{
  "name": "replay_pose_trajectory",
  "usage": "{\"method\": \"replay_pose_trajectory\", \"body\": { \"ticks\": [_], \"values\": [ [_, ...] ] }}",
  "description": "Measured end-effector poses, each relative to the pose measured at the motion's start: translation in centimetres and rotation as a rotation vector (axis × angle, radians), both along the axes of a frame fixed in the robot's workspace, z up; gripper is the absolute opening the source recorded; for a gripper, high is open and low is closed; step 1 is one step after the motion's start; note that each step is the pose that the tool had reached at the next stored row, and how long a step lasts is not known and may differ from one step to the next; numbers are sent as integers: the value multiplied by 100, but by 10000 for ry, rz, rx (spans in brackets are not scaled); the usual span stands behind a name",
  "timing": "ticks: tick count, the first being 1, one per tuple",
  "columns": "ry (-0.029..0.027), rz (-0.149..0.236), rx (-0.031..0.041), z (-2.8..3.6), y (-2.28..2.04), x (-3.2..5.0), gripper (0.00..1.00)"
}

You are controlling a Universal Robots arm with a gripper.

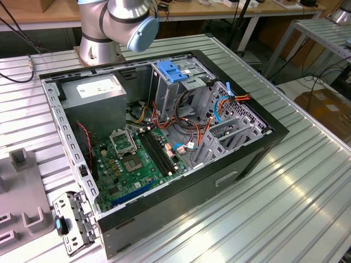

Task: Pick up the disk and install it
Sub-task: 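Pick up the disk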

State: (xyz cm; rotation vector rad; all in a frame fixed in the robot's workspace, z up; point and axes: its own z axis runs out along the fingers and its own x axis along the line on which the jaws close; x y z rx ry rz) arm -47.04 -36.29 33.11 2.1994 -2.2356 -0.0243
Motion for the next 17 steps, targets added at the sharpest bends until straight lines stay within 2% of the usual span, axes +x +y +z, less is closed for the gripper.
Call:
{"method": "replay_pose_trajectory", "body": {
  "ticks": [2, 6, 7, 8, 10, 11, 14, 17],
  "values": [
    [0, 138, 0, -47, -9, 1, 66],
    [0, 169, 0, -125, -20, 0, 66],
    [0, 169, 0, -145, -22, 1, 64],
    [0, 168, 0, -161, -22, 1, 58],
    [0, 169, 0, -202, -22, 1, 58],
    [1, 169, -1, -222, -22, 1, 51],
    [-4, 149, 0, -292, -22, 2, 51],
    [-6, 78, -1, -306, -22, 3, 51]
  ]
}}
